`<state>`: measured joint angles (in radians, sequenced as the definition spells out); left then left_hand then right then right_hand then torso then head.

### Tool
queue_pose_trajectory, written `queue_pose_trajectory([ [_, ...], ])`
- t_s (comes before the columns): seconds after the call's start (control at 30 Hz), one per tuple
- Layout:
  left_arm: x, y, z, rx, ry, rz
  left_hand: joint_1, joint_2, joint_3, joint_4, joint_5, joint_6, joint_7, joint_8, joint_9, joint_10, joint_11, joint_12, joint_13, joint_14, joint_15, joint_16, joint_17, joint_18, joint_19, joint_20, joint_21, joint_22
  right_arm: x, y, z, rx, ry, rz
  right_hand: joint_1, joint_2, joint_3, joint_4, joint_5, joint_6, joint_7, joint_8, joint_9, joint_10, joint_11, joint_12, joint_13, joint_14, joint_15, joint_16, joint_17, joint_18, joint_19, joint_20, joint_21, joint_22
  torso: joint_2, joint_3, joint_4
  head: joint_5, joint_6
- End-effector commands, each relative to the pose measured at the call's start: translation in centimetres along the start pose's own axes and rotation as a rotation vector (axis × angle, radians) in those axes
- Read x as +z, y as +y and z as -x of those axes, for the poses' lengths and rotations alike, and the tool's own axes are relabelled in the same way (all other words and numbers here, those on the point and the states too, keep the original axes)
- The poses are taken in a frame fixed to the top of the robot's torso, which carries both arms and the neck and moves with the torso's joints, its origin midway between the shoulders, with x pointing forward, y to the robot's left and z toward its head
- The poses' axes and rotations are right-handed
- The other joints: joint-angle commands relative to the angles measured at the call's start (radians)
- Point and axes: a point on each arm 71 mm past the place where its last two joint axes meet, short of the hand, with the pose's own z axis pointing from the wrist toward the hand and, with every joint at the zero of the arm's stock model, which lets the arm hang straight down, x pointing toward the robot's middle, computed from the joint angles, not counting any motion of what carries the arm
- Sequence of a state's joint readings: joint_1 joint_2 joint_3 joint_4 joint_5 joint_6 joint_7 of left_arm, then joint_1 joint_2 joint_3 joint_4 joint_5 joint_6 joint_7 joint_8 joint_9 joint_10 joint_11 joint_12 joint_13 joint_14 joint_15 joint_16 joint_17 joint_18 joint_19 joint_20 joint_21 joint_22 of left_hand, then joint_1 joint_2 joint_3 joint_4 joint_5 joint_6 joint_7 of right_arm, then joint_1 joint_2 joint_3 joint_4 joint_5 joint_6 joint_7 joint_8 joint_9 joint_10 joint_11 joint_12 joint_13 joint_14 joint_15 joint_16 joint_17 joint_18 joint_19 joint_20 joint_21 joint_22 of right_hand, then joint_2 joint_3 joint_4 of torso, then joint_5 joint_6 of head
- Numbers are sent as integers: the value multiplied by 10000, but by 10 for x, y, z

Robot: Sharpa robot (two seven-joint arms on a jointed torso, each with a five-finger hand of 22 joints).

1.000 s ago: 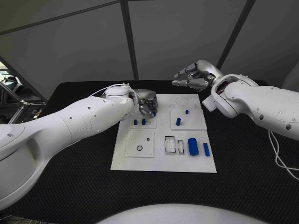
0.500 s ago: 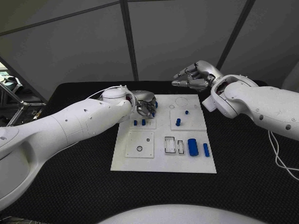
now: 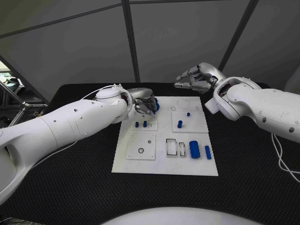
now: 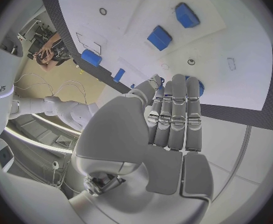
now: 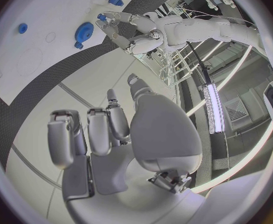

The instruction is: Assemble the parts on the task board

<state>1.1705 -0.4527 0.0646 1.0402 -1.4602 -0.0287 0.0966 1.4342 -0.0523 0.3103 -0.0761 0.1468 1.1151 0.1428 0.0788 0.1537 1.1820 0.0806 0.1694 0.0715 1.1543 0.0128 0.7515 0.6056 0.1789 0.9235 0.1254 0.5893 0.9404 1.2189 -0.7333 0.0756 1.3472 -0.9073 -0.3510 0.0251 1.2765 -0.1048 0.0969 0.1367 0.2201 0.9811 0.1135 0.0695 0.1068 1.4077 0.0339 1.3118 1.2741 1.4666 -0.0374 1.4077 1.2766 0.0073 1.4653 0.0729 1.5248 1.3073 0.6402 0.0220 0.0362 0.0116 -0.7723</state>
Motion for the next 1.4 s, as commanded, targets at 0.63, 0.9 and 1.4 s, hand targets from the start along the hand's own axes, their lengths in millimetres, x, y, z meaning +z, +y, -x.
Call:
queue_pose_trajectory([
  [0.63, -28, 33, 13, -550, -34, 940, -66, 44, 22, -36, 52, 122, 3, -16, 6, 113, 19, -95, -4, 178, -4, 215, 9, 22, 73, -41, 147, 106, -1, -1, 3, -9, 1, 5, -42, 90, -37, -29, 67, 87, -6, -32, 10, 3, -45, 23, 9, 445, -80, -42, 10, 124, 604, -66, -55, 1902, 10, 7, -41, 97, 17],
  [0.9, -30, 38, 8, -601, 5, 1049, -61, 34, 25, -47, 49, 123, 0, -25, 5, 114, 16, -105, -5, 188, -8, 237, 12, 23, 78, -44, 162, 120, -1, -1, 3, -10, -1, 3, -42, 90, -37, -29, 67, 87, -6, -32, 10, 3, -45, 23, 9, 445, -80, -42, 10, 124, 604, -66, -55, 1902, 11, 5, -29, 88, 11],
  [1.4, -26, 38, -2, -417, 91, 1072, -53, 23, 31, -62, 48, 121, 2, -36, 2, 111, 16, -118, -7, 193, -12, 257, 13, 24, 83, -48, 177, 136, 0, -1, 2, -5, 15, 18, -42, 90, -37, -29, 67, 87, -6, -32, 10, 3, -45, 23, 9, 445, -80, -42, 10, 124, 604, -66, -55, 1902, 15, 7, -39, 96, 18],
])
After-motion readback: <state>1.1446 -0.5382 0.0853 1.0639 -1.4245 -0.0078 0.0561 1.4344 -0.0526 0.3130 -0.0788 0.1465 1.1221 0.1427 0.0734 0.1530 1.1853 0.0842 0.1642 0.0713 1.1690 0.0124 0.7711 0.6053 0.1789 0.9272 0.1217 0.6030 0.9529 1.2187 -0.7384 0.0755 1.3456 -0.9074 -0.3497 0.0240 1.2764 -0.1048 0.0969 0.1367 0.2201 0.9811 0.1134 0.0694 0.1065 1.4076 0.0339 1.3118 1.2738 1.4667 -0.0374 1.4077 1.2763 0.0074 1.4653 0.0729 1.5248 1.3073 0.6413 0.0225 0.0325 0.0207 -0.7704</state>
